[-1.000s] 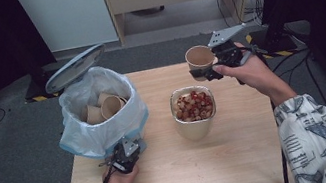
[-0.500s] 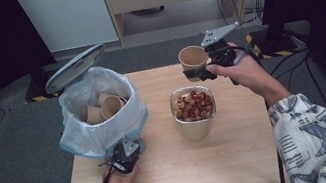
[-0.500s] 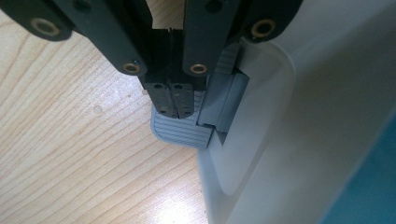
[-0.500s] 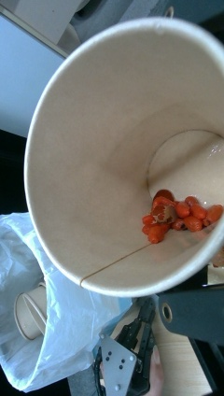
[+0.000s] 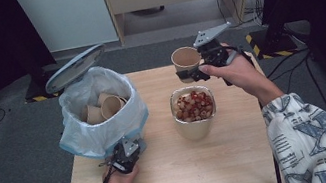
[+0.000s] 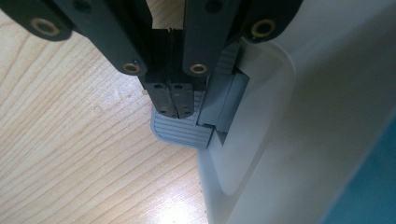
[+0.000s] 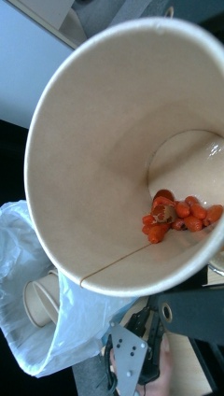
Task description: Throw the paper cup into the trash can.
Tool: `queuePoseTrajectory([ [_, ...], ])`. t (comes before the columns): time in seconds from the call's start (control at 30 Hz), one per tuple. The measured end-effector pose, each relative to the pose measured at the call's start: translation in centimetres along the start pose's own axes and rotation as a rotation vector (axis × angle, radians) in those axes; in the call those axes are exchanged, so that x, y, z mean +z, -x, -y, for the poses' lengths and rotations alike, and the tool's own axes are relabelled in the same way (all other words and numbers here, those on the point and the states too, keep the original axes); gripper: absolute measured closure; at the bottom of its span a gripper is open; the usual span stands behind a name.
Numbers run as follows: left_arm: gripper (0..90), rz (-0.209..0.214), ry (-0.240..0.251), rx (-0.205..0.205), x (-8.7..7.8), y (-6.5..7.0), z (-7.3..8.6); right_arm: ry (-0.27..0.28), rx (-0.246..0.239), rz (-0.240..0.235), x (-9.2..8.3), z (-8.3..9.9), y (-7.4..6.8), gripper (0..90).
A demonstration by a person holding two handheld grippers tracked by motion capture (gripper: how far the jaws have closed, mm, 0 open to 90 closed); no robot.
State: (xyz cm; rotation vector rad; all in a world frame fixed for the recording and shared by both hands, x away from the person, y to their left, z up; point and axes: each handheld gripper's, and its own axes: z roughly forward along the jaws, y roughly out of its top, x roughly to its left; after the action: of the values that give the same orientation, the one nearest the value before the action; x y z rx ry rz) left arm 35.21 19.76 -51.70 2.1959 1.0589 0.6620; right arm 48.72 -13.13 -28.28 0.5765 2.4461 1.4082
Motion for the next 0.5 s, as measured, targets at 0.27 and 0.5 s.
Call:
queuePoseTrajectory([
  [0.27, 89.5, 0.0, 0.0, 0.0, 0.0, 0.01, -0.01, 0.007, 0.008, -0.014, 0.5, -0.53, -0.4, 30.5],
  [0.5, 89.6, 0.0, -0.001, 0.0, 0.0, 0.01, -0.01, 0.018, 0.012, -0.022, 0.92, -0.88, -0.76, 30.5],
])
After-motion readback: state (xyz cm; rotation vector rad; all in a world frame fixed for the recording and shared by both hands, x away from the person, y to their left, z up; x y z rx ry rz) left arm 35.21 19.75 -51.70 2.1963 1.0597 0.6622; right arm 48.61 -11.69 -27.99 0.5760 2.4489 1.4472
